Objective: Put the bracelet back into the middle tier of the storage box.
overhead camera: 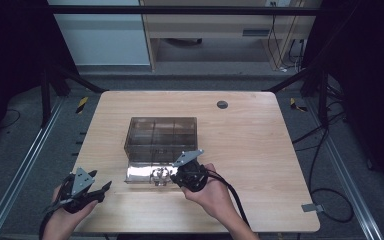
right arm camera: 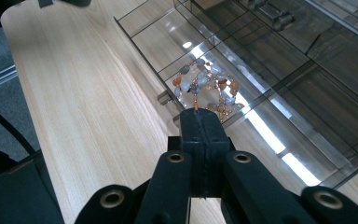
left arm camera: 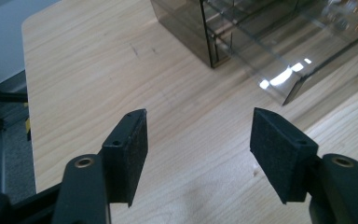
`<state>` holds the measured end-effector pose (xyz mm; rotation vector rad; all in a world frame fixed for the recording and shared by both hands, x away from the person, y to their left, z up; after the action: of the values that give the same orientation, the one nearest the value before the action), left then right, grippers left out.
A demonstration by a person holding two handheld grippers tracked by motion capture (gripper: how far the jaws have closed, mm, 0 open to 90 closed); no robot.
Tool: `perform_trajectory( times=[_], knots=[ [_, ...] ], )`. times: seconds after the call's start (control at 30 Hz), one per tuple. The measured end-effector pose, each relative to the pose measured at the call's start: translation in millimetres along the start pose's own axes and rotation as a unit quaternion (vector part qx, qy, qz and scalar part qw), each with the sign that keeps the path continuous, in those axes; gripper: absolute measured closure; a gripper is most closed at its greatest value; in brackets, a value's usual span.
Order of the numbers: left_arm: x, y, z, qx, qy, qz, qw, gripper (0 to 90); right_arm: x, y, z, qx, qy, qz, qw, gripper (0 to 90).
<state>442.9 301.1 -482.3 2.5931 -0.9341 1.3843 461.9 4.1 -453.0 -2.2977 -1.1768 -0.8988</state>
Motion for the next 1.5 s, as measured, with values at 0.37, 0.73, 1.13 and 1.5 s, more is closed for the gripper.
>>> perform_trajectory(
  times=[0.37, 0.73, 1.13, 1.5],
  knots=[
    [59.4, -6.0, -0.5, -0.04, 0.021, 0.009, 0.999, 61.8, -14.5, -4.2, -2.2, -0.004, 0.004, 0.009, 0.9999, 90.0],
    [98.0, -9.6, 11.5, -0.054, 0.029, 0.0, 0.9981, 85.8, -21.4, -10.5, -0.4, 0.0, 0.011, 0.01, 0.9999, 90.0],
    [125.2, -4.6, 28.7, -0.071, 0.03, -0.011, 0.997, 89.4, -27.0, -16.5, 6.8, 0.001, 0.012, 0.006, 0.9999, 90.0],
    [136.2, 1.8, 53.4, -0.089, 0.016, -0.017, 0.9958, 89.5, -31.0, -22.8, 14.1, 0.004, 0.013, 0.004, 0.9999, 90.0]
  ],
)
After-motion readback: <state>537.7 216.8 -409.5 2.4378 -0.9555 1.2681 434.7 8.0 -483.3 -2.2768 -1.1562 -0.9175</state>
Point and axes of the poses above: each handheld gripper's, and its own axes: z roughly forward along the jaws, x roughly out of its top, y roughly to its right, the point moved 5 cm from there along z, roughly forward along the jaws, and after that the axes turned 1 degree about -x, right-handed, at the moved point
